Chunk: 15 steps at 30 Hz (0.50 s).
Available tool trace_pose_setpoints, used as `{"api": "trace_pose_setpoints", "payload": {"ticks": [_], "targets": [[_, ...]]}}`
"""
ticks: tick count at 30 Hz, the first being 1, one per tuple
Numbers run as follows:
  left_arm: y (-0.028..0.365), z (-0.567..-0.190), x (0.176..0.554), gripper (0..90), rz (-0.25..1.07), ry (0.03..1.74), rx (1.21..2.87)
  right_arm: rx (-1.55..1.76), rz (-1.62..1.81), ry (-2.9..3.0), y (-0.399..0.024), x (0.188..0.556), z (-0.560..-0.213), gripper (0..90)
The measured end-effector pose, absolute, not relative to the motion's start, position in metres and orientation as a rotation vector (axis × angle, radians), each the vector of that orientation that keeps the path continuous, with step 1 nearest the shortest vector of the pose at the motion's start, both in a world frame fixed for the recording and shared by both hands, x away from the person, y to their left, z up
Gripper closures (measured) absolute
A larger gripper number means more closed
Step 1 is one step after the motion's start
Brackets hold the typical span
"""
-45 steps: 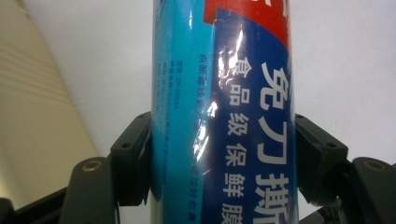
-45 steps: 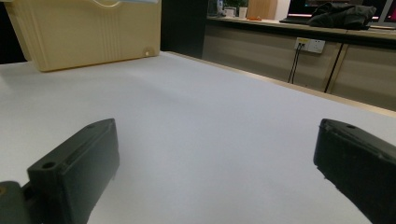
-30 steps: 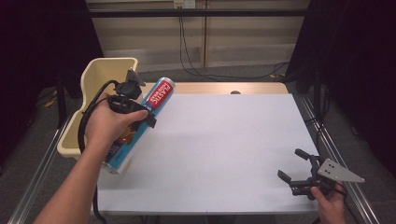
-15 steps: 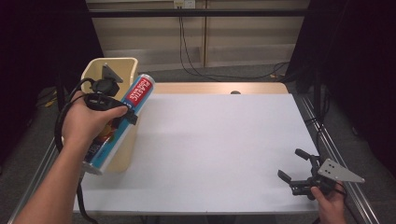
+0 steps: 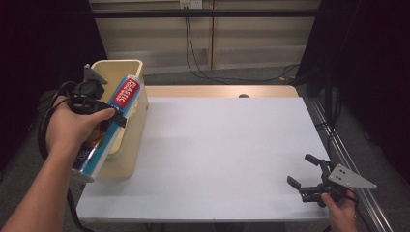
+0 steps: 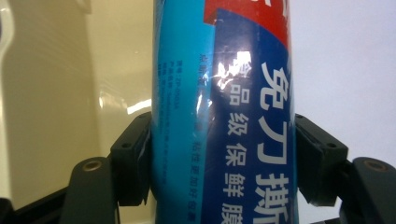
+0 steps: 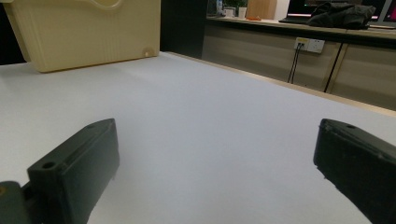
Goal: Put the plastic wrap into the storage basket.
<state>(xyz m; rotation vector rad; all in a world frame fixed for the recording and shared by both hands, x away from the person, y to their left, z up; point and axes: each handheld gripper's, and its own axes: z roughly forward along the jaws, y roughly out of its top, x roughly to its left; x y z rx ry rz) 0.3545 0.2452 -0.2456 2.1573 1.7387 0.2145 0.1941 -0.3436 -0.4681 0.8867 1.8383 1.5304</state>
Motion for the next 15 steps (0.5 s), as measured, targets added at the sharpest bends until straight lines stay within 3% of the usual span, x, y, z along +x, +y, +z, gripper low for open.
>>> {"api": "trace_pose_setpoints", "payload": {"ticks": [15], "targets": [[0.266, -0.261, 0.357, 32.2, 0.215, 1.852, 2.110, 0.886, 1.528, 1.839, -0.343, 0.194, -0.468, 0.1]]}}
